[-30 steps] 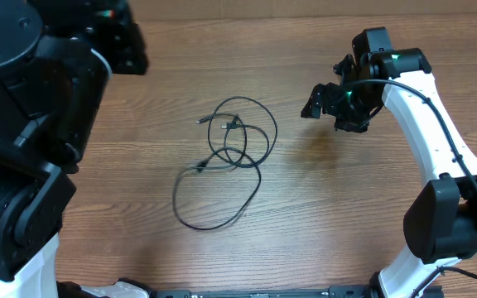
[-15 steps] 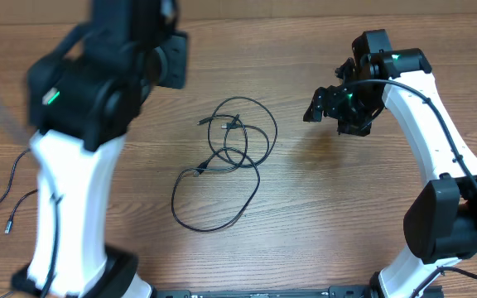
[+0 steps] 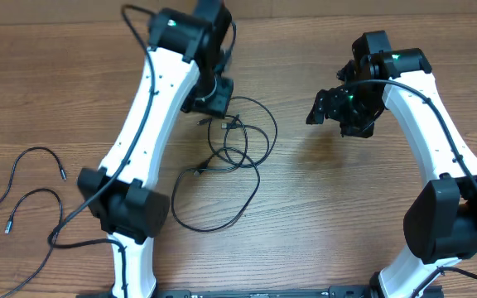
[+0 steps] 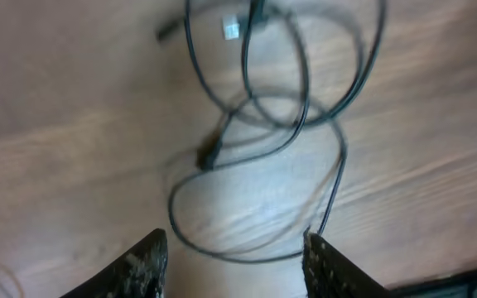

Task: Untangle cables
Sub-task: 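Lower the left gripper back onto the cable loops and grasp a strand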

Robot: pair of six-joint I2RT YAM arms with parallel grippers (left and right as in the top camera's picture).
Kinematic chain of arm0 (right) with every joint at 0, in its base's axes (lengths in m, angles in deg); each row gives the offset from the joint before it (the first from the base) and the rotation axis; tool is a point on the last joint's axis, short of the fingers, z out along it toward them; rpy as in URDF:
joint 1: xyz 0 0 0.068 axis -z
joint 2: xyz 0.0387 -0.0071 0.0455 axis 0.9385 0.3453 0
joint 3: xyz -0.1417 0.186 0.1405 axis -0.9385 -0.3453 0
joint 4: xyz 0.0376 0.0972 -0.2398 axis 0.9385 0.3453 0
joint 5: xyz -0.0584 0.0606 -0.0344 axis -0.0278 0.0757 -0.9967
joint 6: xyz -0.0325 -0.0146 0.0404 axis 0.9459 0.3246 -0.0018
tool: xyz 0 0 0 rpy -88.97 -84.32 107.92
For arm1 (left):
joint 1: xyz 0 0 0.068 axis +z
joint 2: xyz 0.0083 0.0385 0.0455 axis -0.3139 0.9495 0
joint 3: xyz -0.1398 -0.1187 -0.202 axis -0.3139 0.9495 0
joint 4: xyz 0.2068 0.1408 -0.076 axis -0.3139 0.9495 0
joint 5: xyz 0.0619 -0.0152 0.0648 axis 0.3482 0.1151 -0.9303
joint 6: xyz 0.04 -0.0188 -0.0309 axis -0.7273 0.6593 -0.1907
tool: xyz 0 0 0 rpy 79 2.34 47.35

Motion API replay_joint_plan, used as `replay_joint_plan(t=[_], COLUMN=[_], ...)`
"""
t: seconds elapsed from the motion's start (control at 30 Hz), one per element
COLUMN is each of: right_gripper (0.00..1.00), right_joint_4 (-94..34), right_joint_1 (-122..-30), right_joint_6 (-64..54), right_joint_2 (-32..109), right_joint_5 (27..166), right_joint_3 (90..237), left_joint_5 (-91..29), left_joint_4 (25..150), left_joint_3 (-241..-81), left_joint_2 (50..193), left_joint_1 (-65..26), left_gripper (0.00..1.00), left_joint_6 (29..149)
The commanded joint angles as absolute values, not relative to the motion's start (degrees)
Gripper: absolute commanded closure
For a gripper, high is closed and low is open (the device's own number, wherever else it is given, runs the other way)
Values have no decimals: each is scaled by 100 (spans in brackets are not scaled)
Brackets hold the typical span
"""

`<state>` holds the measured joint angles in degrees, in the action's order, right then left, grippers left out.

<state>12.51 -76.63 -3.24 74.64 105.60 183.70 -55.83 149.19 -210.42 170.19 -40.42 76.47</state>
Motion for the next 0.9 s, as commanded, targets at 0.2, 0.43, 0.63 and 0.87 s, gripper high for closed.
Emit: replay_joint_plan(t=[0.2, 0.43, 0.63, 0.87], right_gripper=[17, 16, 17, 17], right_joint_4=[1254, 1256, 1275, 1273], right_joint_1=[-7650, -7650, -7650, -7650], right_joint_6=[-357, -359, -361, -359], right_joint_2=[7341, 7341, 7341, 7341], right_joint_5=[10416, 10416, 10418, 10418], right_joint_3=[18377, 18377, 18377, 18377], left_joint_5=[-4857, -5369, -5473, -5937], left_joint_4=[14967, 14519, 12145, 9640], left_joint_3=[-18301, -16568, -15276, -13971], left_joint_2=[16250, 14403, 12632, 12554], left_joint_1=[-4084, -4090, -4093, -4090], left_gripper=[54, 57, 45, 27], left_joint_6=[7630, 8023, 8058, 7662])
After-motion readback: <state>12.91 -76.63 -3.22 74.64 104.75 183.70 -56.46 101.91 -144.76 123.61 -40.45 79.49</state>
